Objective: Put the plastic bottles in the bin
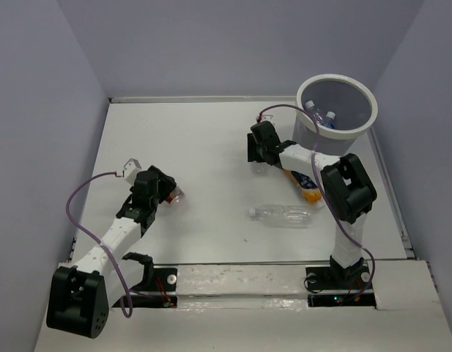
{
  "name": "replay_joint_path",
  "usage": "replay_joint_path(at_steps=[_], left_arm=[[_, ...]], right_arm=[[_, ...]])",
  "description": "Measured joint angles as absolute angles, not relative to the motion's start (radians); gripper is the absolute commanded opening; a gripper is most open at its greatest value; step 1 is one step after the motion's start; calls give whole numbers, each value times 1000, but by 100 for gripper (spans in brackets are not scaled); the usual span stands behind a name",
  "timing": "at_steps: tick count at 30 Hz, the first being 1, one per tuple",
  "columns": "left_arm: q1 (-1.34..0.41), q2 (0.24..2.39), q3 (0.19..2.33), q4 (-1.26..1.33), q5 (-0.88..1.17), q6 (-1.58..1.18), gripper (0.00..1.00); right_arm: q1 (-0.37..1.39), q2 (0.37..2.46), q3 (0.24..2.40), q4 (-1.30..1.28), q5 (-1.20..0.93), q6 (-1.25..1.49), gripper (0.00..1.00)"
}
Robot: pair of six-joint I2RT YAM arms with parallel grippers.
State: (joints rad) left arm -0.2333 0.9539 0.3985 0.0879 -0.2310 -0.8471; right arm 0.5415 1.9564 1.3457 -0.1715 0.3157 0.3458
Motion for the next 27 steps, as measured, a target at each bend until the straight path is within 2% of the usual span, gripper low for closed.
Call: replay_joint_path(at_steps=[5, 8, 11, 17, 21, 27], left_arm=[[-233, 928, 400, 87, -210, -825, 21], [-233, 926, 414, 86, -192, -815, 21], [-233, 928, 442, 88, -162, -808, 20], [-235, 942, 492, 131, -102, -799, 17], [-260, 966, 543, 148, -77, -793, 17], [-384, 1013, 676, 193, -80, -770, 17]], right_arm=[[563, 1898, 1324, -179, 322, 332, 37], [585, 1755, 1304, -200, 308, 311, 35], [604, 1524, 1309, -165, 306, 273, 31], [591, 1262, 1394, -83, 454, 154, 31], [467, 1238, 1391, -54, 513, 100, 31], [191, 1315, 1272, -10, 508, 75, 31]])
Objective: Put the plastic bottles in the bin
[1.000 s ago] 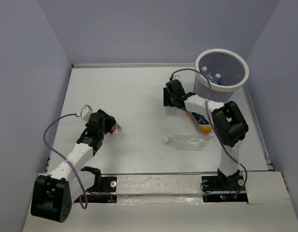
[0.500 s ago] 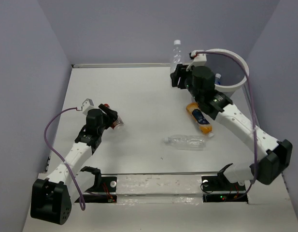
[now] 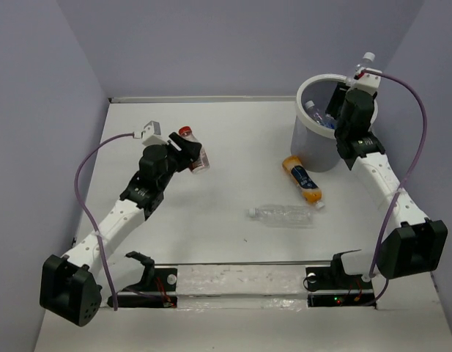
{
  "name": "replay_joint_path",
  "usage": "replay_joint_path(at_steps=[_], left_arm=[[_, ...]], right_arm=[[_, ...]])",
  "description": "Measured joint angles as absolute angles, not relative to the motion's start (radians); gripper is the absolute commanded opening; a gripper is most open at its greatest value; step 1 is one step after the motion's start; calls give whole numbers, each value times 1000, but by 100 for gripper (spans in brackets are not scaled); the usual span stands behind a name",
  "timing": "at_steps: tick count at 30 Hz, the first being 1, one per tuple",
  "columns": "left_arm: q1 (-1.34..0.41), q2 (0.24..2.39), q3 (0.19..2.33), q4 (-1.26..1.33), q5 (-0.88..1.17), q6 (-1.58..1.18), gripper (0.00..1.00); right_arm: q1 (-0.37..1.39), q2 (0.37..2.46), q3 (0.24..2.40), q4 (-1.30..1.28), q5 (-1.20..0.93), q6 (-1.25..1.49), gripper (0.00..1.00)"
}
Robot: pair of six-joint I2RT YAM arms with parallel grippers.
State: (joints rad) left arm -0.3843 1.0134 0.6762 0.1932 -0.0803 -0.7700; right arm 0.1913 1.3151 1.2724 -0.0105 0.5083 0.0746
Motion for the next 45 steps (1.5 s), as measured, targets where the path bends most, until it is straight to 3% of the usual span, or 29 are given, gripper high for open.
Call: replay_joint_path(at_steps=[2, 4, 5, 6, 8, 11, 18, 20, 28, 30, 38, 44, 45], left_arm=[[-434, 1042, 728, 210, -94, -760, 17], [-488, 1076, 784, 230, -100, -748, 17], [-510, 1091, 805, 237, -105, -741, 17], [-537, 1112, 836, 241, -111, -734, 17], [-573, 1153, 892, 251, -118, -721, 17], [-621, 1211, 980, 257, -134, -698, 17], [-702, 1314, 1152, 287, -163, -632, 17], [-721, 1355, 1203, 300, -162, -611, 17], [-762, 1523, 1362, 338, -117, -585, 17], [-769, 1564, 1401, 344, -93, -592, 17], [-843, 1641, 1475, 362, -28, -624, 17], [-874, 1641, 1476, 384, 9, -646, 18], [-876, 1641, 1476, 387, 12, -649, 18]], right_arm=[[163, 1342, 1247, -5, 487, 74, 31], [152, 1362, 1225, 4, 463, 73, 38], [152, 1363, 1218, 13, 450, 72, 46], [152, 1363, 1211, 22, 442, 71, 65], [151, 1362, 1207, 46, 431, 71, 90], [150, 1361, 1198, 60, 429, 92, 100], [145, 1261, 1197, -22, 299, 176, 97], [144, 1187, 1198, -55, 182, 215, 91], [144, 912, 1033, 40, -384, 420, 93], [145, 918, 1016, 59, -520, 456, 94], [144, 986, 997, 60, -668, 495, 94], [144, 1005, 997, 67, -690, 505, 75], [144, 1010, 997, 69, -691, 511, 65]])
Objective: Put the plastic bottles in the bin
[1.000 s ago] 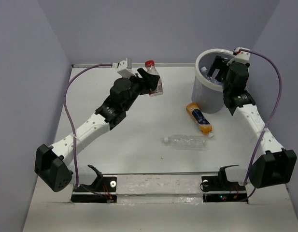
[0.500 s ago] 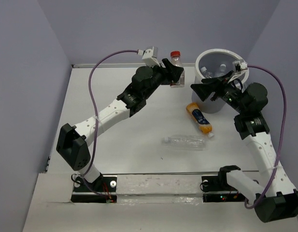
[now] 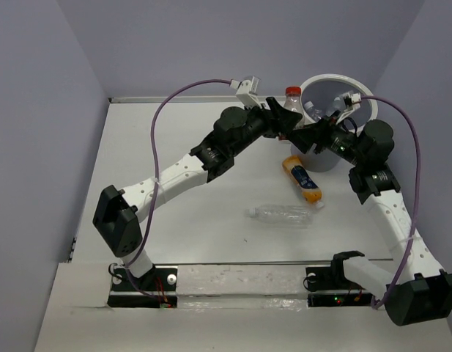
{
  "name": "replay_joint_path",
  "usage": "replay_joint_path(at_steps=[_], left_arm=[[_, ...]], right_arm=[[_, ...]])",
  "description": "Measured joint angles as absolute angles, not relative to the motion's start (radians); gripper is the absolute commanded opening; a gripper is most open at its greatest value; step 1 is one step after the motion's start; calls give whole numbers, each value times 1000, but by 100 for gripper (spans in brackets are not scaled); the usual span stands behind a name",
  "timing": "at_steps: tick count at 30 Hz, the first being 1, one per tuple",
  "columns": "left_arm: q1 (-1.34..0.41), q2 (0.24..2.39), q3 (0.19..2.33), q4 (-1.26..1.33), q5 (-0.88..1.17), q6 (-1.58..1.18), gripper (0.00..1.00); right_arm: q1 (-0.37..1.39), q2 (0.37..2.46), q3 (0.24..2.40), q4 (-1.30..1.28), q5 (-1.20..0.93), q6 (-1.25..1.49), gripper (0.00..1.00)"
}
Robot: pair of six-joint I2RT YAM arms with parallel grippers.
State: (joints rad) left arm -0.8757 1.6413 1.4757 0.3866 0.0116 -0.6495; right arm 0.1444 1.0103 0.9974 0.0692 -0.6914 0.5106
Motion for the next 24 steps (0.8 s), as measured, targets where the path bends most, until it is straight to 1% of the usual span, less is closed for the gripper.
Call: replay_joint_path(at_steps=[2, 3, 4, 5, 6, 7, 9, 11, 15, 19, 22, 23, 24], left_arm=[[-876, 1641, 1476, 394, 18, -657, 30], [-876, 1641, 1476, 399, 20, -658, 40], [-876, 1641, 1476, 402, 28, -661, 62], [-876, 1641, 1476, 406, 32, -661, 71], [-876, 1641, 1475, 408, 31, -661, 79], [-876, 1640, 1471, 413, 27, -658, 92], [-878, 1630, 1458, 416, -2, -644, 96], [-880, 1601, 1431, 392, -52, -627, 99], [-881, 1477, 1337, 326, -154, -576, 99], [-879, 1322, 1213, 271, -229, -537, 98], [-880, 1242, 1118, 232, -233, -496, 96], [-880, 1228, 1085, 217, -211, -474, 93], [-880, 1225, 1061, 209, -192, -459, 92]], right_arm=[[144, 1021, 997, 72, -695, 521, 48], [144, 1025, 997, 74, -696, 521, 34], [144, 1026, 997, 75, -692, 529, 28], [143, 1026, 996, 76, -688, 540, 22], [142, 1026, 996, 80, -688, 540, 22], [142, 1025, 996, 80, -687, 545, 18], [142, 1023, 996, 78, -676, 550, 15], [144, 1023, 997, 77, -656, 546, 12], [144, 1051, 1035, 36, -583, 512, 12], [142, 1123, 1139, -27, -462, 455, 12], [134, 1158, 1205, -76, -324, 398, 12], [128, 1170, 1227, -97, -278, 381, 12], [123, 1181, 1247, -112, -224, 361, 12]])
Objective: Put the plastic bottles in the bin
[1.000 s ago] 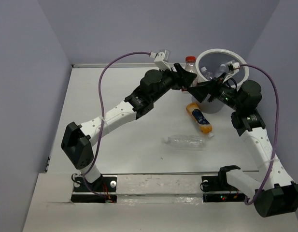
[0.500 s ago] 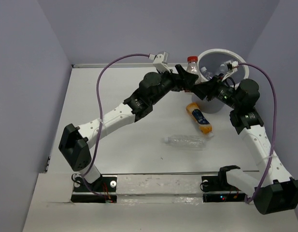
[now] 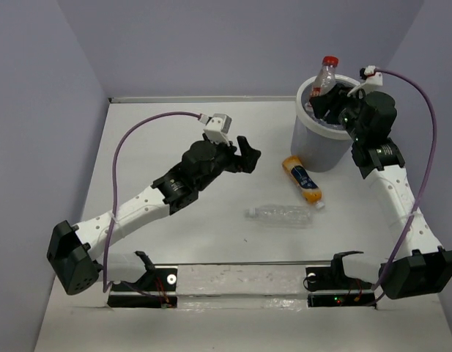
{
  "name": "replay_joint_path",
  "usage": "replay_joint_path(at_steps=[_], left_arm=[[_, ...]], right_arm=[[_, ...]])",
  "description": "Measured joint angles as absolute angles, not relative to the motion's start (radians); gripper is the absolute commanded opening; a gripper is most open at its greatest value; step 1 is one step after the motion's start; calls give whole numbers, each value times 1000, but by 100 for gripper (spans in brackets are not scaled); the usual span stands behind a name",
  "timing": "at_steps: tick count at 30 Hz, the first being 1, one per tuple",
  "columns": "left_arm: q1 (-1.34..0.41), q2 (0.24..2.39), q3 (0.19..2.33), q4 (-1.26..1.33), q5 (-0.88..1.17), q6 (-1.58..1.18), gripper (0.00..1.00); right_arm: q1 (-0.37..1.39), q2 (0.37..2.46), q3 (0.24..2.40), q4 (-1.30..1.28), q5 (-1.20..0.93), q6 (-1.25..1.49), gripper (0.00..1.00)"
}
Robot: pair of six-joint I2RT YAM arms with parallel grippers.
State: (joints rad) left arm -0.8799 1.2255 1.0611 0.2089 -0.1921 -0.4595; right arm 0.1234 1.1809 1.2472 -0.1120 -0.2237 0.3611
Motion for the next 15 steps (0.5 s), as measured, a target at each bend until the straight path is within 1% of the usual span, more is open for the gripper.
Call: replay_joint_path(at_steps=[3, 5, 6, 8, 9, 10, 12, 14, 15], left_arm=[[-894, 1255, 998, 162, -124, -395, 92], [-934, 1296, 980, 130, -112, -341, 92], [-971, 1327, 979, 109, -107, -310, 93], [-1040, 1380, 983, 92, -106, -253, 93], [-1066, 1401, 988, 84, -106, -230, 94], [-1089, 1419, 995, 76, -106, -211, 94], [-1135, 1463, 1028, 65, -106, -159, 96], [-1159, 1490, 1055, 65, -107, -123, 96], [-1174, 1509, 1079, 67, -110, -88, 99]], right_arm=[[108, 1218, 1293, -151, -44, 309, 12], [97, 1234, 1293, -171, 44, 290, 17], [91, 1243, 1293, -186, 88, 282, 36], [84, 1259, 1293, -205, 149, 271, 66], [83, 1266, 1293, -211, 176, 265, 86], [83, 1271, 1292, -218, 199, 263, 90], [82, 1275, 1293, -235, 241, 243, 95], [82, 1277, 1295, -251, 258, 237, 95], [82, 1277, 1296, -262, 258, 233, 95]])
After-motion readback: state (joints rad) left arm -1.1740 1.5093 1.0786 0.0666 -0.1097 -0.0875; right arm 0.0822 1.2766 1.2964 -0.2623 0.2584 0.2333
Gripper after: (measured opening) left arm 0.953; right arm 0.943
